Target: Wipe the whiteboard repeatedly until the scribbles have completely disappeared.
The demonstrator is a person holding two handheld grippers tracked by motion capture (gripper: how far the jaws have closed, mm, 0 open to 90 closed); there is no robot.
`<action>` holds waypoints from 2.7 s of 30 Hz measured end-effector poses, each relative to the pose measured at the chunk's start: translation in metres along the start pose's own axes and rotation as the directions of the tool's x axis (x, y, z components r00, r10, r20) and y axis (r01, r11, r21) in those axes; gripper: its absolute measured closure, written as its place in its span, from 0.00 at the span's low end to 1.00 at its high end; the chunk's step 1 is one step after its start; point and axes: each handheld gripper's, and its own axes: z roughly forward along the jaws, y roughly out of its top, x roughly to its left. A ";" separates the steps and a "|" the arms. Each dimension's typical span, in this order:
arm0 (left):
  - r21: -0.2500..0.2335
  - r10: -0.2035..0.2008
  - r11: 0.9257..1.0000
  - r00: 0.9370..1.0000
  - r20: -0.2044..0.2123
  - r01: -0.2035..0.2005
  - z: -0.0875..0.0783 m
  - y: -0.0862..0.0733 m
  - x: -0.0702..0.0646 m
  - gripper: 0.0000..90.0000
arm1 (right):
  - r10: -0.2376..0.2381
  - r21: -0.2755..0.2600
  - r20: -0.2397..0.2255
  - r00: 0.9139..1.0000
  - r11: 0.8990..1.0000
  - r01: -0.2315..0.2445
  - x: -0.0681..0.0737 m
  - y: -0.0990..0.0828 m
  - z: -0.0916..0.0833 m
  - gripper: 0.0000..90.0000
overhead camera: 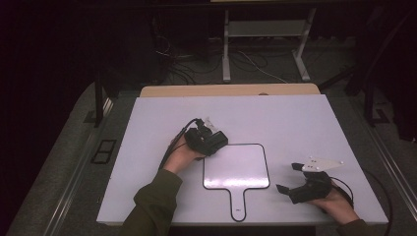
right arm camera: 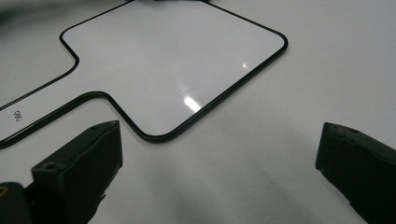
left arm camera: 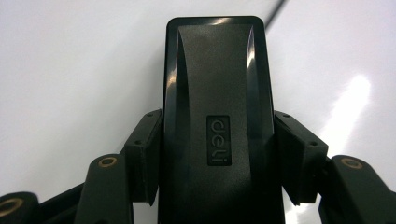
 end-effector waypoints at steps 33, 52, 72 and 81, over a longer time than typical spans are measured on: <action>0.002 -0.013 1.000 1.000 -0.011 0.013 -0.001 -0.003 0.002 0.44 | -0.001 -0.001 0.004 1.000 1.000 0.001 0.000 0.000 0.000 0.00; 0.026 0.027 0.999 0.999 -0.021 -0.026 0.001 0.004 -0.002 0.44 | -0.002 0.002 0.002 1.000 1.000 0.002 0.000 0.000 0.001 0.00; 0.008 0.061 0.998 0.996 0.060 -0.062 0.011 0.020 -0.018 0.43 | -0.002 0.000 0.003 1.000 1.000 0.002 0.000 0.001 0.001 0.00; -0.055 -0.006 0.998 0.990 0.138 0.014 0.005 0.021 -0.014 0.43 | 0.005 -0.009 0.008 1.000 1.000 -0.005 -0.002 0.002 0.001 0.00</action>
